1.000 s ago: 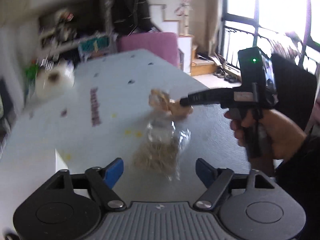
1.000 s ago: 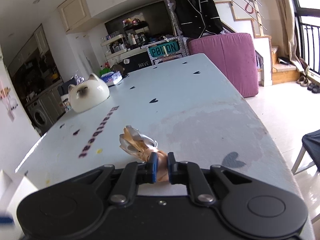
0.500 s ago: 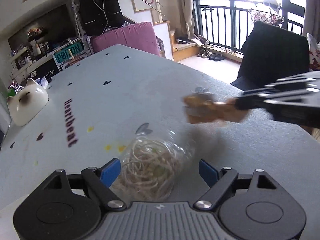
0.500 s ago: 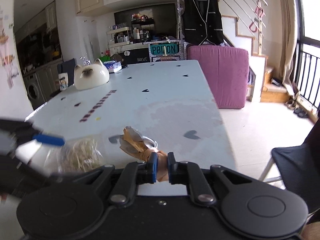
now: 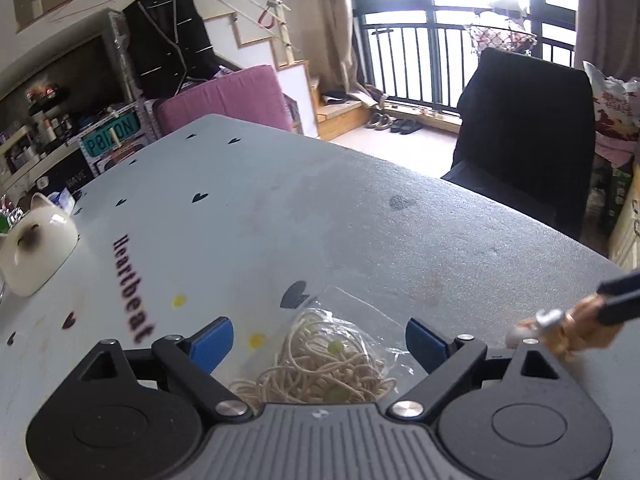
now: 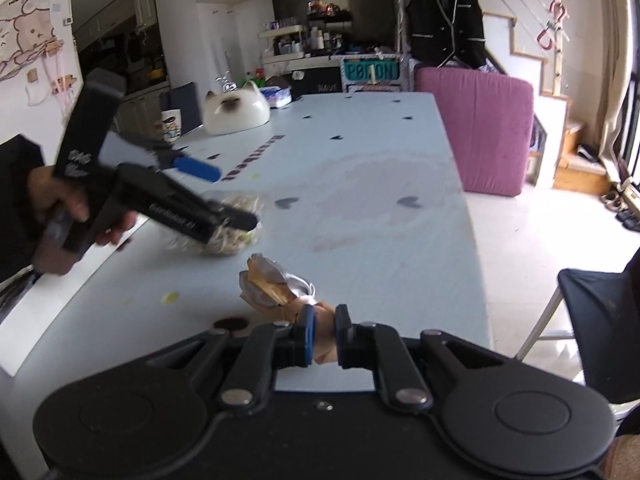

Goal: Organize soft objects
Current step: 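Lower the left gripper onto the clear cord bag and close it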

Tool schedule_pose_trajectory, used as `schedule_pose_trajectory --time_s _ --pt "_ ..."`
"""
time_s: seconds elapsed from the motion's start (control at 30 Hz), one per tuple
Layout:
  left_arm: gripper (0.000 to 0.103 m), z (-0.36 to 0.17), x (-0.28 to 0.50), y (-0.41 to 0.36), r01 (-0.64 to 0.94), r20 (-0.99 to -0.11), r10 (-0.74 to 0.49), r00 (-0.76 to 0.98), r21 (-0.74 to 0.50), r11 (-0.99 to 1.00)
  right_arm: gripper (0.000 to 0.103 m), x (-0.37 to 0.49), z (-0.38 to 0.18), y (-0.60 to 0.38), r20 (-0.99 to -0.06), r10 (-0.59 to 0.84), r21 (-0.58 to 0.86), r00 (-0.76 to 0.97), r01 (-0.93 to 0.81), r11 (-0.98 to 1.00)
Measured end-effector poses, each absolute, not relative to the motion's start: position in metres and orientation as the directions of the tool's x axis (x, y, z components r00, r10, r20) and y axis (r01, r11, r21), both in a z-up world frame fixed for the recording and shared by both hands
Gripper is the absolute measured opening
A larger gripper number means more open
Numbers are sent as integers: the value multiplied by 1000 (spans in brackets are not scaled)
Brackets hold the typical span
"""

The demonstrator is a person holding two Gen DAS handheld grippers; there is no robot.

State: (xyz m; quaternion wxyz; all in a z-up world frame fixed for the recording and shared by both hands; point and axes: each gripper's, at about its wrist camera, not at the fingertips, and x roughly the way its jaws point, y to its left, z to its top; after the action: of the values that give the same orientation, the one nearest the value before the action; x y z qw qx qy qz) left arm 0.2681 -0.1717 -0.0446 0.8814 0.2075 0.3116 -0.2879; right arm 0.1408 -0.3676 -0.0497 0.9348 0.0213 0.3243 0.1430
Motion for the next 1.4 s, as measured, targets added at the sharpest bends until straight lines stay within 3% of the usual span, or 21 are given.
schedule_pose_trajectory --time_s 0.13,0.3,0.6,0.77,0.83,0.93,1.4 --pt "93 -46 277 -174 678 -658 -409 632 215 703 11 135 -50 -362 -607 298 141 737 -270 953" --pt "93 -53 289 -170 721 -740 -444 504 79 688 13 127 -47 -355 -623 331 156 708 -302 940" --pt "93 -50 257 -160 721 -807 -397 436 50 691 21 113 -44 -343 -680 382 170 626 -371 913" --pt "93 -48 255 -164 677 -816 -341 467 82 732 35 104 -35 -334 -679 456 223 575 -431 875" --pt "93 -47 260 -165 650 -805 -332 491 85 755 54 102 -27 -333 -657 467 228 592 -435 871" --pt "93 -46 271 -167 610 -799 -326 506 65 790 62 105 -18 -331 -628 468 217 622 -437 873" --pt "92 -64 274 -178 598 -837 -289 465 55 800 65 152 -53 -291 -713 499 242 492 -495 834"
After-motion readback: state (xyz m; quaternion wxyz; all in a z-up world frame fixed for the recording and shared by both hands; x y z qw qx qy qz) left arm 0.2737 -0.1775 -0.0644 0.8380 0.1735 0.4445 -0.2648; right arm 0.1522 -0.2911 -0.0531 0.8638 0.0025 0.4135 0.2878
